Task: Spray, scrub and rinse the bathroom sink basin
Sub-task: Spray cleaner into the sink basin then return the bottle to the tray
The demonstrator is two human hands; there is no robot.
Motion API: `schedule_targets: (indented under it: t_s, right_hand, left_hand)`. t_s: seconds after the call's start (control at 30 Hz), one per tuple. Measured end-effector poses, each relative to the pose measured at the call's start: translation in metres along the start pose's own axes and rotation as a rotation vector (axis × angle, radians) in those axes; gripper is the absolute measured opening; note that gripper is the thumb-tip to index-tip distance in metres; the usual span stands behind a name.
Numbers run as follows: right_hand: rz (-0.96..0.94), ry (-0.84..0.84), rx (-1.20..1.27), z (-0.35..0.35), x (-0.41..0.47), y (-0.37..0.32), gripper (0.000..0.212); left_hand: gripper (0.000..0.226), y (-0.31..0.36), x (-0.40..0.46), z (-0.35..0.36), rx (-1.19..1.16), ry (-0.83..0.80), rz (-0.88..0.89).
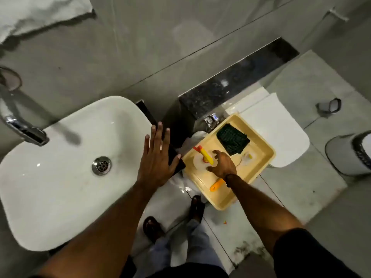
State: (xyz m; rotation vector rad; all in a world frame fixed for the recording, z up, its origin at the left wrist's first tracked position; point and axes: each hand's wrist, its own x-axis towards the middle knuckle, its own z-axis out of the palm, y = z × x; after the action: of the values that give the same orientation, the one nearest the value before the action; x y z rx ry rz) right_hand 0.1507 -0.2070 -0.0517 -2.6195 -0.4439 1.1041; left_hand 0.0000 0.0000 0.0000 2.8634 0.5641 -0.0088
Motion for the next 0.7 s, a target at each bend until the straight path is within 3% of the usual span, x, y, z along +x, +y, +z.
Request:
schedule_targets:
  t_s: [0.1,0.23,0.33,0.47,0.7]
  right_hand:
    - [-0.056,0.013,0.085,0.007,0.017,-0.002,0.076]
    - [-0.102,0.043,0.036,0.016,0.034,-0.009,0.041]
    - [-0.106,0.078,0.043,0.021,0.035,-0.011,0.041]
    - [-0.079,0.177,0.252,0.02,0.029,-0.017,0.036]
    - [-0.175,0.196,0.209,-0.015,-0.021,-0.051,0.038]
  left_hand:
    - [0.086,0.001,0.002,0.001,0.027,-0.009,-0.024]
    - [0.084,0.001,0.001,0.005,0.067,-0.038,-0.036]
    - [0.082,0.001,0.002,0.005,0.052,-0.042,-0.041]
    - [0.08,0.001,0.002,0.006,0.016,-0.015,-0.017]
    - [0.082,0.002,-0.001,0.0,-0.022,0.029,0.003]
